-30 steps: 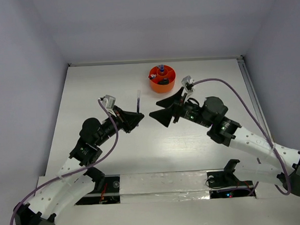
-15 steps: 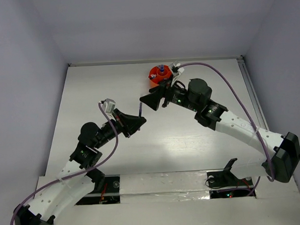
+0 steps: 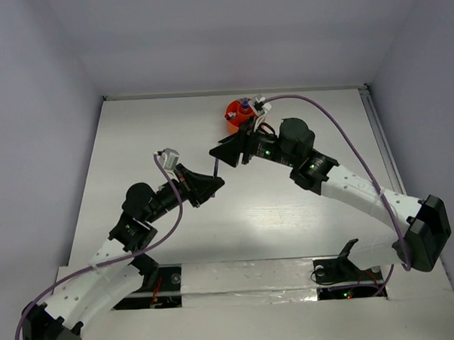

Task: Sort the stationery into containers
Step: Close the pen cap on the pen.

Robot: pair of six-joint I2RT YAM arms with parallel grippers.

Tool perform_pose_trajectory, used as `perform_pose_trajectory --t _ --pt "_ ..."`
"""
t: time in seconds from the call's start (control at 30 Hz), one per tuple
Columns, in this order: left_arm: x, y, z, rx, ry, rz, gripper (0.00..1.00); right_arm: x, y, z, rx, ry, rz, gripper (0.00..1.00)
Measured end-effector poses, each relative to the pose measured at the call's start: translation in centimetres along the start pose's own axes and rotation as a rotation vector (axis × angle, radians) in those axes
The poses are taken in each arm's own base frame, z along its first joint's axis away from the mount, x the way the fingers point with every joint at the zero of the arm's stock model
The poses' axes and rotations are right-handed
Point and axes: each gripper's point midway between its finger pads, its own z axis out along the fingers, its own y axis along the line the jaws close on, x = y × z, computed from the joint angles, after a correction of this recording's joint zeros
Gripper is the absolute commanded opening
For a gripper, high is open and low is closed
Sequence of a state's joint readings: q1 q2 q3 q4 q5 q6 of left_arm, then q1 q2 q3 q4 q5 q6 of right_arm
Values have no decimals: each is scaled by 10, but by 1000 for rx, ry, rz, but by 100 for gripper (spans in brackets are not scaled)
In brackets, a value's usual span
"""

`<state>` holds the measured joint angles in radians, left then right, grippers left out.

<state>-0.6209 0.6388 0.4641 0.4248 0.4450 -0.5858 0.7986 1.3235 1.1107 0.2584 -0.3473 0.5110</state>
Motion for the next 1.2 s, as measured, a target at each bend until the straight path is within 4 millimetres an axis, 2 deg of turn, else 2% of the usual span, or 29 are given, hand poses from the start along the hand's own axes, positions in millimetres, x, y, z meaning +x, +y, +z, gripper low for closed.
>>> perform_pose_trajectory --t 0.03,0.13,0.3,0.33,0.43,0.47,0.63,0.73,0.83,0.93,1.2 --pt "0 -1 0 2 0 0 0 1 -1 1 -1 3 5 55" --pt "1 -1 1 5 3 -1 0 2 1 3 -11 5 17 48" --pt "3 -1 2 4 11 -7 0 -3 5 3 -30 -16 17 46" --pt "4 -1 2 5 12 -8 0 -4 6 3 -32 -20 16 35" --pt "5 -2 3 8 15 -11 0 -6 7 4 -40 -28 19 21" --pt "5 -2 3 7 16 -12 0 -7 8 4 -43 -31 19 19" --pt "7 0 2 3 17 -14 0 -9 12 4 -59 -34 31 12" --pt "6 0 2 2 15 -14 0 -8 13 3 -67 -32 35 14" --pt "6 0 3 3 14 -13 0 -7 14 3 -76 -35 39 5" --pt "5 0 5 5 12 -16 0 -8 15 3 -80 -40 41 1" --pt "3 -2 6 15 2 -21 0 -8 16 2 -114 -84 81 0"
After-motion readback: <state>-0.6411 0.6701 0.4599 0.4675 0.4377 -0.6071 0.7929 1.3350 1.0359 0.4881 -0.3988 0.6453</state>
